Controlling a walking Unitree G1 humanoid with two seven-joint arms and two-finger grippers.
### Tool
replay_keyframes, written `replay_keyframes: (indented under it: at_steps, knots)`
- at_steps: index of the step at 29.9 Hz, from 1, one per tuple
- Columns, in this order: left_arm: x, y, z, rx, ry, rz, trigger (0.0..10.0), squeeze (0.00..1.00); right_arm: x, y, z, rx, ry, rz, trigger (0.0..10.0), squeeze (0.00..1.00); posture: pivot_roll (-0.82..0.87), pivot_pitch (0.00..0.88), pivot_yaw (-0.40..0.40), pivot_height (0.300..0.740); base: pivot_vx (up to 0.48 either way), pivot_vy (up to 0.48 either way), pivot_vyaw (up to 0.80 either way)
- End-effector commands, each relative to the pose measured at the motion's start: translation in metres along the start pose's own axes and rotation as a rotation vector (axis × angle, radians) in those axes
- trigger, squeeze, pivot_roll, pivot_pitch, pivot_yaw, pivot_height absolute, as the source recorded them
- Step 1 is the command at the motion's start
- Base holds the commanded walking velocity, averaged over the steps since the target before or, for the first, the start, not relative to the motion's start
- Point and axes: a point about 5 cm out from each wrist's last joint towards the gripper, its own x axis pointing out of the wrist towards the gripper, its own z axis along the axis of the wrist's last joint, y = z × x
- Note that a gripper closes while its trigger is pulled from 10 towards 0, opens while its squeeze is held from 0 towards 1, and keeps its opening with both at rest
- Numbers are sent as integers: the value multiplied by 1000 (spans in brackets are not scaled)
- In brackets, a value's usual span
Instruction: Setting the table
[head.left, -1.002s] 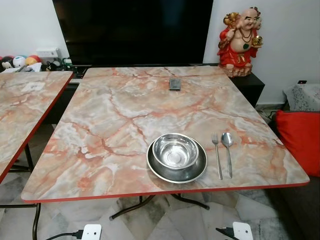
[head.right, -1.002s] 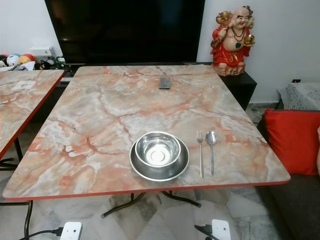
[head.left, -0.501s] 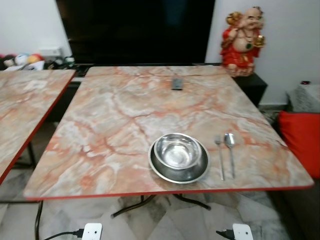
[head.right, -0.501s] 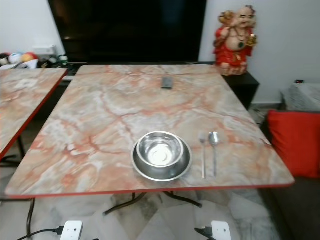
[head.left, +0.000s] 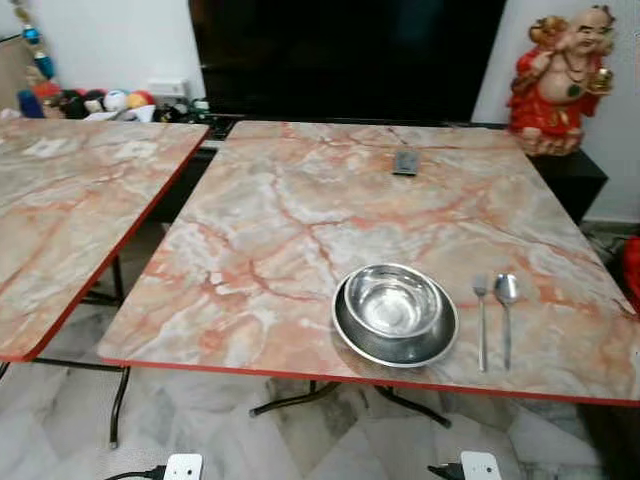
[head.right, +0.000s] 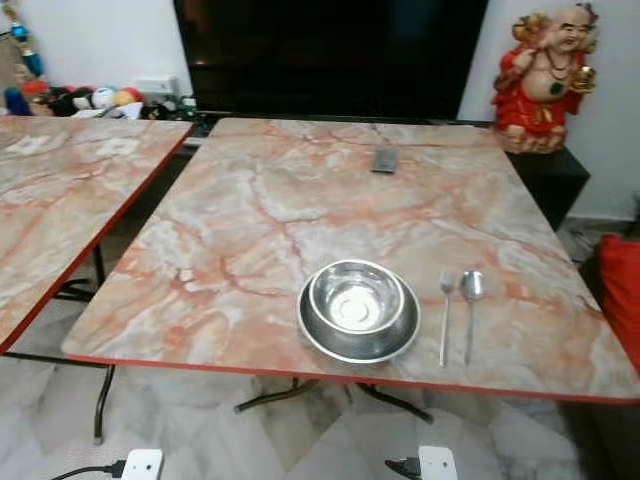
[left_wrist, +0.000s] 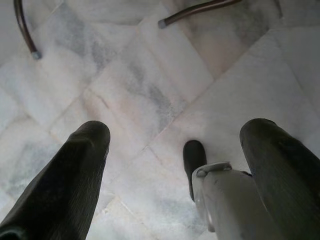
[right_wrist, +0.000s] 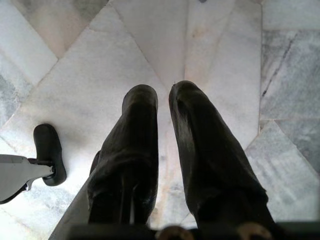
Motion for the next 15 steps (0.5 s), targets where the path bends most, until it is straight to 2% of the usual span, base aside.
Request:
replay_keyframes:
  at_steps: [1,15]
  knots:
    - [-1,1,-3,-5,12,4,10000,0,0,-1,-1,20,-1,-6,10000,0,-16,37,-4,740,0,0,0]
    - [-1,0,-6,-9,32,4,10000,0,0,-4,-1,13,-1,-9,10000,0,-16,41,-4,740,0,0,0]
